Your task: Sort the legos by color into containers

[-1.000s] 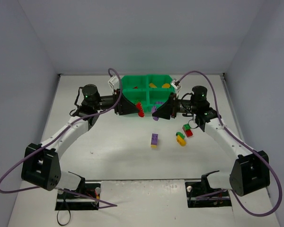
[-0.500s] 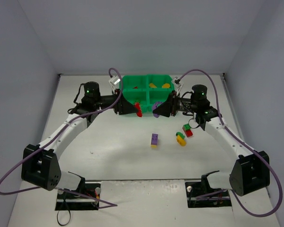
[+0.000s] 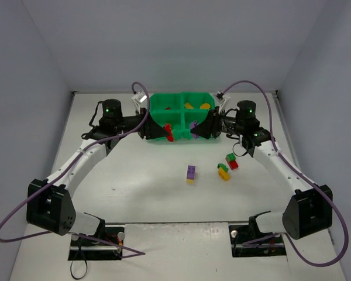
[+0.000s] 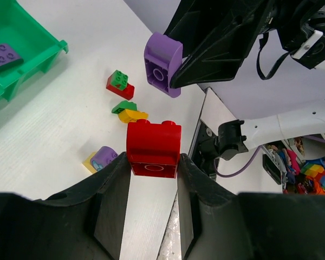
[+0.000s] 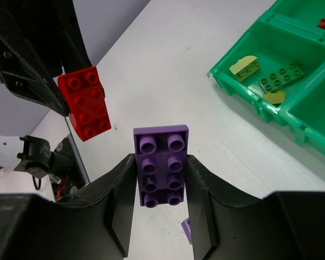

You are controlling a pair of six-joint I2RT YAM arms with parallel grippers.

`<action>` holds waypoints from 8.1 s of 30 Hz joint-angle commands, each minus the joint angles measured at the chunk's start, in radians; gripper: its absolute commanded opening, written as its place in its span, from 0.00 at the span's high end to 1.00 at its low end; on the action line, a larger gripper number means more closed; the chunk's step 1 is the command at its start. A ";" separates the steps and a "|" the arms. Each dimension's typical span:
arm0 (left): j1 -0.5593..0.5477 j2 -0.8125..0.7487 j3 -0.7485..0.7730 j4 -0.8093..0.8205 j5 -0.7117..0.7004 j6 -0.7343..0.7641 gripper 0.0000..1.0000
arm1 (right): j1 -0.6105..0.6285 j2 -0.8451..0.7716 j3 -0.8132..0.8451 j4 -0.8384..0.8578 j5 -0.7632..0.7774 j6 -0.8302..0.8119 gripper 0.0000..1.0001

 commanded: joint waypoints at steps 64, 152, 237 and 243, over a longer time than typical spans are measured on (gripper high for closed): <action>0.022 0.223 0.440 -0.482 -0.713 0.283 1.00 | -0.018 0.208 0.234 -0.065 0.548 -0.039 1.00; -0.030 -0.059 0.375 -0.525 -0.587 0.245 1.00 | -0.009 0.555 0.375 -0.039 0.585 0.027 0.77; -0.312 0.087 0.428 -0.701 -0.872 0.092 0.24 | 0.059 -0.101 -0.169 -0.355 0.842 0.162 0.50; -0.547 0.131 0.353 -0.763 -1.075 -0.040 0.19 | 0.032 -0.138 -0.191 -0.357 0.922 0.231 0.47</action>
